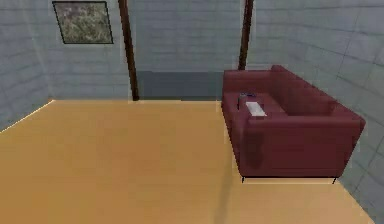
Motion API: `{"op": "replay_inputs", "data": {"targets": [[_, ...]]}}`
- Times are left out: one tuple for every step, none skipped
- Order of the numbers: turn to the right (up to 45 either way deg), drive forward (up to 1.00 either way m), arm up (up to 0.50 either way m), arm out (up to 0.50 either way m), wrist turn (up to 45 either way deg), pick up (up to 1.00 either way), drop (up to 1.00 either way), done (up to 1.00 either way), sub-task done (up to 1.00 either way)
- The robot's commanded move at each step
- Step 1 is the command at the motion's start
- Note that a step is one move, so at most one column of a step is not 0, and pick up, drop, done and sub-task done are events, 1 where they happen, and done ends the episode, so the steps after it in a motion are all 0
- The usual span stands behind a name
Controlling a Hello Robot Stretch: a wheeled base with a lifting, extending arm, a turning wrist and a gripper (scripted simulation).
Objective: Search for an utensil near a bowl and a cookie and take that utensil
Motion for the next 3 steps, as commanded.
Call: {"op": "replay_inputs", "data": {"targets": [[0.0, 1.00, 0.00, 0.00, 0.0, 0.00, 0.00, 0.00, 0.00], [0.0, 1.00, 0.00, 0.00, 0.0, 0.00, 0.00, 0.00, 0.00], [3.0, 0.00, 0.00, 0.00, 0.0, 0.00, 0.00, 0.00, 0.00]]}}
